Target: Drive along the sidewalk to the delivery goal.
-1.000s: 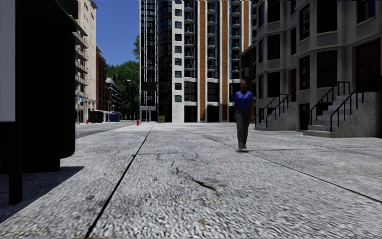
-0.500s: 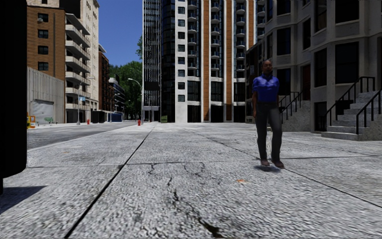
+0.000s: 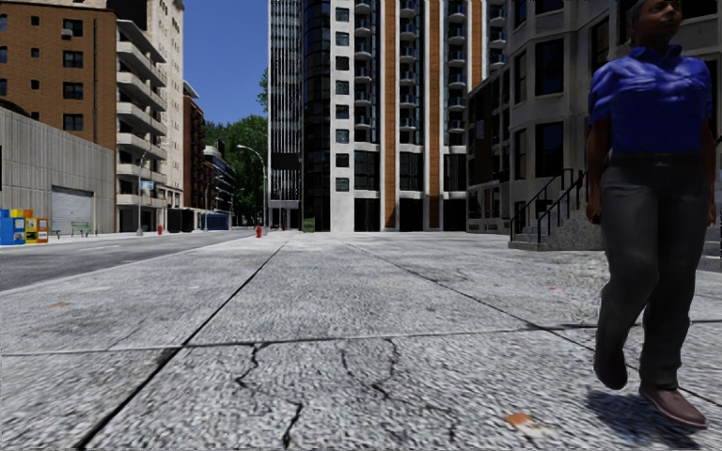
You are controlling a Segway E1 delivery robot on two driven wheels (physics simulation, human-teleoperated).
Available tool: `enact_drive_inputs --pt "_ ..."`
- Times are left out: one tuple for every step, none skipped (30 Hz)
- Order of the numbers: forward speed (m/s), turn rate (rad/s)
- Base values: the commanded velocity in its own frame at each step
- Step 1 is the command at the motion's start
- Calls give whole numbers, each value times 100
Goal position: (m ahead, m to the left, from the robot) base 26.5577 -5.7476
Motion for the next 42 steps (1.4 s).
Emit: enact_drive_inputs --pt "200 0" --pt "200 0" --pt "200 0" --pt "200 0" --pt "200 0" --pt "200 0" --pt "200 0" --pt "200 0" --pt "200 0" --pt "200 0" --pt "200 0" --pt "200 0" --pt "200 0" --pt "200 0" --pt "200 0" --pt "200 0" --pt "200 0" --pt "200 0" --pt "200 0" --pt "200 0" --pt "200 0" --pt "200 0" --pt "200 0" --pt "200 -5" --pt "200 -9" --pt "200 -9" --pt "200 -12" --pt "200 -15" --pt "200 -16" --pt "200 -19" --pt "200 -24" --pt "200 -27" --pt "200 -27" --pt "200 -28" --pt "200 -28" --pt "200 -28" --pt "200 -28" --pt "200 -28" --pt "200 -28" --pt "200 -29" --pt "200 -29" --pt "200 -30"
